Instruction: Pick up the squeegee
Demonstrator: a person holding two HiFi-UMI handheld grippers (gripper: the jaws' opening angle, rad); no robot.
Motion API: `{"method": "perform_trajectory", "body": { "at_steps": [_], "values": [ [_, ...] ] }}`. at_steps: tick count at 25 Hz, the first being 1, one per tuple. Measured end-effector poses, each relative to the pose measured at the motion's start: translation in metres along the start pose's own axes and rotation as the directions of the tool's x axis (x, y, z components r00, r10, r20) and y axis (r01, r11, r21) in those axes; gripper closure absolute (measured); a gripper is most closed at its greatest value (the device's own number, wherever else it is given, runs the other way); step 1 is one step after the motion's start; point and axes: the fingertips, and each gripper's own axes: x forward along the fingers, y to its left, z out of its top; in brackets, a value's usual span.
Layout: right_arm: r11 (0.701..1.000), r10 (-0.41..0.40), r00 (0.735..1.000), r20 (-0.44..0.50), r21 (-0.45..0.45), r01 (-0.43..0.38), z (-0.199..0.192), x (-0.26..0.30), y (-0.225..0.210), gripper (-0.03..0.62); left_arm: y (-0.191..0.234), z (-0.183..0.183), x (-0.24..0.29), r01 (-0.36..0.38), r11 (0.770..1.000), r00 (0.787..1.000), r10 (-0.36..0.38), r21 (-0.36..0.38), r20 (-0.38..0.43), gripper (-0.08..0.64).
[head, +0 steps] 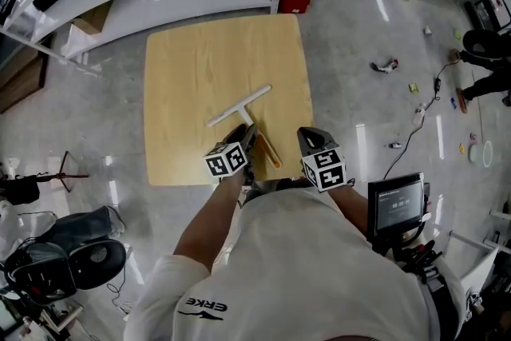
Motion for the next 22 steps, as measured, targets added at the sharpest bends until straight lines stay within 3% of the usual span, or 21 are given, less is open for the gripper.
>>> {"method": "perform_trajectory", "body": {
  "at_steps": [3,11,18,22],
  "values": [
    [1.0,-0.006,1.0,-0.001,0.007,0.006,-0.002,0.0,-0.004,0.589,-0.003,-0.002,0.009,0.014,1.0,0.999,-0.014,-0.006,-0.03,0.417],
    [0.999,-0.022,1.0,0.013,0.033,0.022,-0.001,0.003,-0.003,0.588,0.011,-0.013,0.016,-0.061,0.997,0.983,0.052,-0.048,-0.174,0.417],
    [0.998,-0.042,0.999,0.017,0.053,0.041,-0.001,0.003,-0.009,0.588,0.011,-0.012,0.027,-0.055,0.996,0.976,0.041,-0.063,-0.213,0.42],
    [0.997,-0.043,0.999,0.023,0.057,0.042,-0.001,0.002,-0.011,0.588,0.01,-0.012,0.027,-0.038,0.994,0.978,0.017,-0.098,-0.207,0.457]
  ]
}}
